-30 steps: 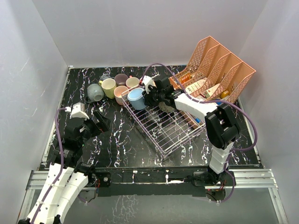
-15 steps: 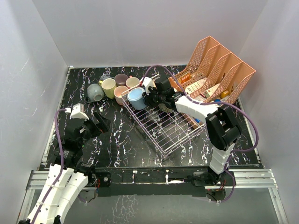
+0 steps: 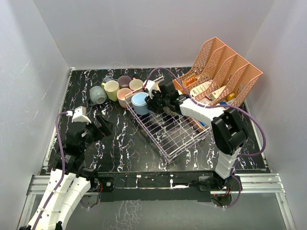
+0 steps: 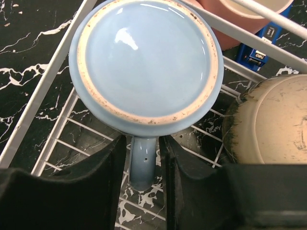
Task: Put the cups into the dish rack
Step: Turn the cup upside down in the dish rack, then adjust the cup in the dish rack.
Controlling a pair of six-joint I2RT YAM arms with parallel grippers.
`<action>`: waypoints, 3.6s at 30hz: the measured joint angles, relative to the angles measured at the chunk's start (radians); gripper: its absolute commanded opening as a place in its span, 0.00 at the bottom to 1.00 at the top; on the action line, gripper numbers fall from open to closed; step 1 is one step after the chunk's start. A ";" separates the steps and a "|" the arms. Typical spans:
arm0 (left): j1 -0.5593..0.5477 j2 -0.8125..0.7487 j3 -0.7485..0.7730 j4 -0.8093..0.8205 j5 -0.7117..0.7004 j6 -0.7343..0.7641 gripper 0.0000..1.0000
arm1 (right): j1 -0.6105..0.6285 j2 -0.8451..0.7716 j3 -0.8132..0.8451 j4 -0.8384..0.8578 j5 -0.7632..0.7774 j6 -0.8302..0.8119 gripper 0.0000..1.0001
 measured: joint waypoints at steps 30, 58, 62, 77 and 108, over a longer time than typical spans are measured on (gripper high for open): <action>0.000 0.014 0.008 -0.011 0.045 -0.008 0.97 | -0.011 -0.143 0.002 -0.133 -0.113 -0.104 0.62; 0.000 0.055 0.045 0.034 0.122 -0.037 0.97 | -0.011 -0.195 0.153 -0.367 -0.438 -0.307 0.63; 0.000 0.055 0.035 0.048 0.130 -0.052 0.97 | -0.011 -0.191 0.192 -0.383 -0.499 -0.357 0.65; 0.000 0.040 -0.002 0.058 0.129 -0.066 0.97 | 0.007 -0.046 0.321 -0.419 -0.397 -0.408 0.61; 0.000 0.029 -0.002 0.045 0.119 -0.062 0.97 | 0.177 0.100 0.329 -0.277 0.201 -0.356 0.48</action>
